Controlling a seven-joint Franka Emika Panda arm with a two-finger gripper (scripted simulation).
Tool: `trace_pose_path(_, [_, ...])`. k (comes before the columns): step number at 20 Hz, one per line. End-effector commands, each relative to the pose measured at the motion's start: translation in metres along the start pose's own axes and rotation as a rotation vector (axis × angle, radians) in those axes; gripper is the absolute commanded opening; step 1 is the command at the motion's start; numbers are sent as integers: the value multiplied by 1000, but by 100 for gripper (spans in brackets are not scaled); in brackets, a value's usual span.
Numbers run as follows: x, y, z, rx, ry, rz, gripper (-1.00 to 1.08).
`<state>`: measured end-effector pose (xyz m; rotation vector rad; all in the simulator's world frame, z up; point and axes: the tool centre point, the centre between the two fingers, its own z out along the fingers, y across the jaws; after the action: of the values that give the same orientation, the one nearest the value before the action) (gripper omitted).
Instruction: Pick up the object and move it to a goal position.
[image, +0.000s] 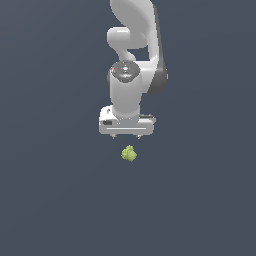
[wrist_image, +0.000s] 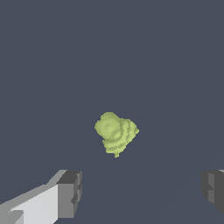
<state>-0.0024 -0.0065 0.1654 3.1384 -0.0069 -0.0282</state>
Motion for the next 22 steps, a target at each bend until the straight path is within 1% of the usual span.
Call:
trace_pose_path(1, [1,-1,3,1,1,28,100])
trace_pose_path(8, [4,-4,17,5,3,154,100])
trace_pose_path(22, [11,-12,58,10,11,516,100])
